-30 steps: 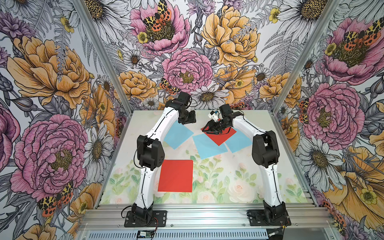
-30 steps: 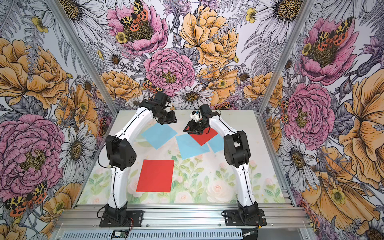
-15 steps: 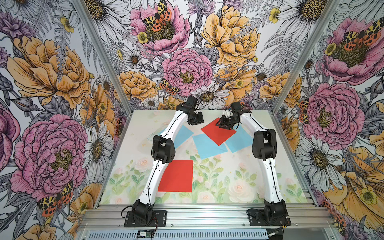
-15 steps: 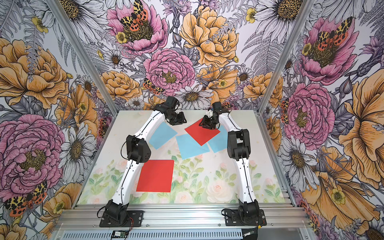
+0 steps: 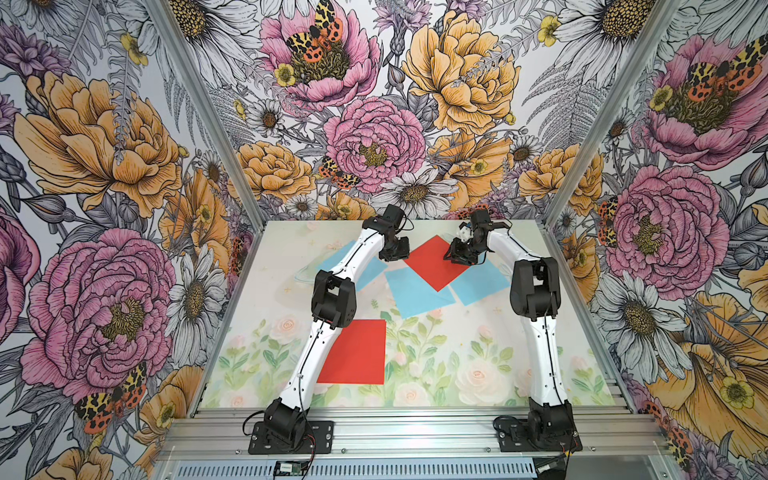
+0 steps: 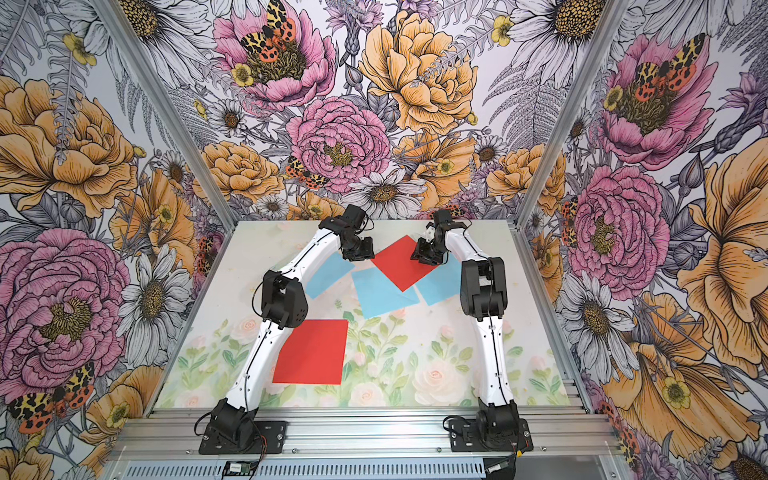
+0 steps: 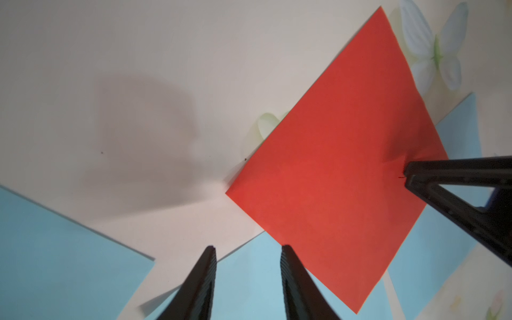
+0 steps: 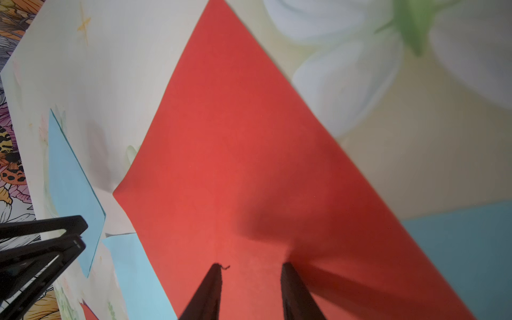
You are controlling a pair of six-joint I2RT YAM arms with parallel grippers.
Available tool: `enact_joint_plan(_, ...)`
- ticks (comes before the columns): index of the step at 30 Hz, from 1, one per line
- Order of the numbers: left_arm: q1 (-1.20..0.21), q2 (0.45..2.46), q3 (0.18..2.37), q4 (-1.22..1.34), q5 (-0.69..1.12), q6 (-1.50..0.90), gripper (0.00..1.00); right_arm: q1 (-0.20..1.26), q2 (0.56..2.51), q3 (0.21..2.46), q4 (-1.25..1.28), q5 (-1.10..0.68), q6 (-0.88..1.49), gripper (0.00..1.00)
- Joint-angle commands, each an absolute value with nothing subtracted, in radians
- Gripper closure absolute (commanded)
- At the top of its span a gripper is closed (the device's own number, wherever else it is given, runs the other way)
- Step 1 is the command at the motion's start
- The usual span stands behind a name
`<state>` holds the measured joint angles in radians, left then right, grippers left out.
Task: Sort the scattered colored papers by color
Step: Pick up the colored paper from the center of the board.
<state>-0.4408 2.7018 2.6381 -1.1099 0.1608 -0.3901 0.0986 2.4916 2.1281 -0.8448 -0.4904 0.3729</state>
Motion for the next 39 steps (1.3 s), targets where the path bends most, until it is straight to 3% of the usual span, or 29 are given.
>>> enact_joint_plan(1,-0.428,2.743,2.66,-1.103,0.113,-0.377,0.58,0.057,2.461,2.108,-0.906,-0.396,0.346,0.61)
enact_joint_plan(16,-0.431,2.855,2.721,-1.101,0.215,-0.421,0.54,0.035,2.474,2.081,-0.942,-0.392,0.324,0.59)
enact_joint_plan(39,-0.436,2.935,2.738,-1.04,0.462,-0.682,0.54,0.034,2.484,2.1,-0.94,-0.417,0.329,0.59)
